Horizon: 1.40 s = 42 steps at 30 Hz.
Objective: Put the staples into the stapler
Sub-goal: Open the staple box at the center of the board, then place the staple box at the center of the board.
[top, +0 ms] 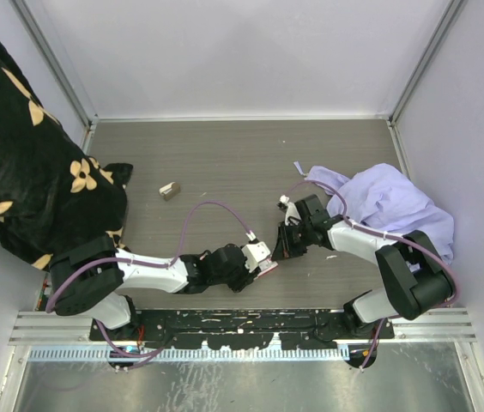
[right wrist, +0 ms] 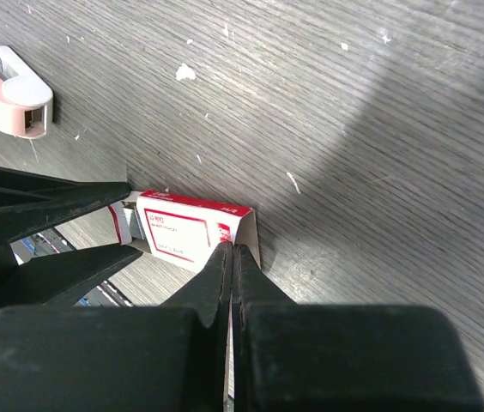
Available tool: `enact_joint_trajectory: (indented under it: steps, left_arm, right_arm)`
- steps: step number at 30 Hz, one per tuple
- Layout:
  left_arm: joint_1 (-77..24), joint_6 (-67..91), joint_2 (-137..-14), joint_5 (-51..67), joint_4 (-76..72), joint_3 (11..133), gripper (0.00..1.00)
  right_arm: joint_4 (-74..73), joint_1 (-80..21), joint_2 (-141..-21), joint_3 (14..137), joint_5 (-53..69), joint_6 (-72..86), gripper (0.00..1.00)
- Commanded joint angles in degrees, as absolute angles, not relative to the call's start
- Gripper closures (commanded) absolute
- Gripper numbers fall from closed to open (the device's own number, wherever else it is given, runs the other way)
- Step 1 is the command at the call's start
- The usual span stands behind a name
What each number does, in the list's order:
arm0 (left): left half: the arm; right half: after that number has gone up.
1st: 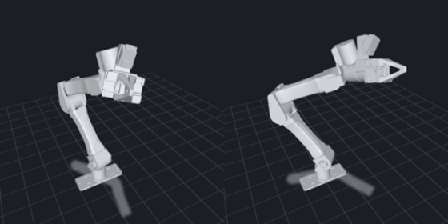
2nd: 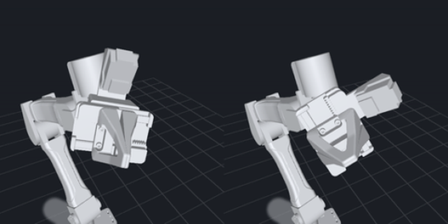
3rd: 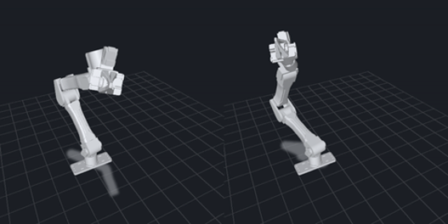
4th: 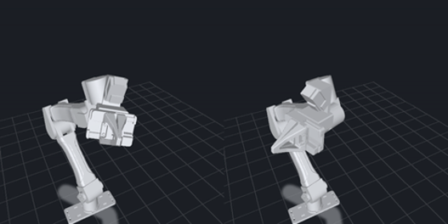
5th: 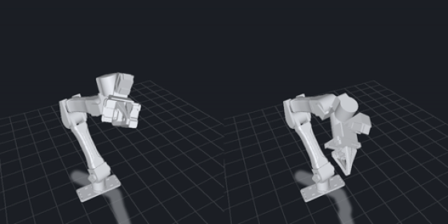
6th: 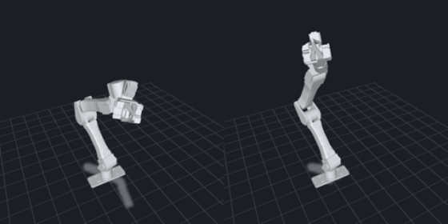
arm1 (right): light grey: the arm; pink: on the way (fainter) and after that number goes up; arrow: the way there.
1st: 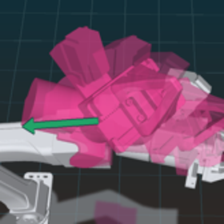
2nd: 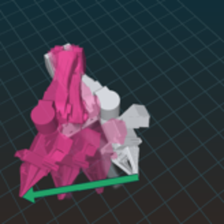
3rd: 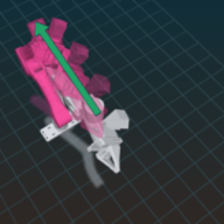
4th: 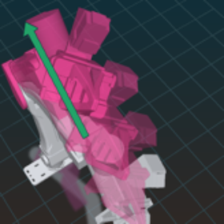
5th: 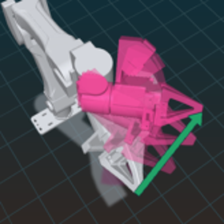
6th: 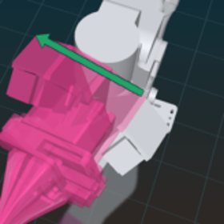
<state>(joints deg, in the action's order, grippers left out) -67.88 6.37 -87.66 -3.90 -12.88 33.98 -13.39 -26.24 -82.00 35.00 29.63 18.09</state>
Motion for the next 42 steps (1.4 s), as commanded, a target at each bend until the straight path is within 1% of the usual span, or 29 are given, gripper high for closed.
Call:
enact_joint_trajectory:
  steps: [1,38,39,40,42]
  left_arm:
    - [-68.38,6.33,-87.64,-4.53,-8.09,33.35,0.60]
    - [-68.33,5.94,-87.29,-5.37,-8.00,33.30,0.61]
    - [-68.37,5.89,-87.39,-5.37,-8.00,33.35,0.61]
    - [-68.38,5.89,-87.49,-5.49,-8.00,33.39,0.61]
    - [-68.42,5.80,-87.53,-6.15,-8.06,33.48,0.61]
  right_arm:
    - [-12.30,-25.56,-79.68,34.88,29.05,17.23,1.00]
    - [-13.10,-23.71,-79.81,34.89,29.30,16.69,0.99]
    - [-13.11,-23.72,-79.68,34.97,29.27,16.78,0.96]
    - [-13.11,-23.71,-79.45,35.03,29.22,16.85,0.89]
    - [-13.35,-23.72,-78.50,35.18,28.84,17.04,0.72]
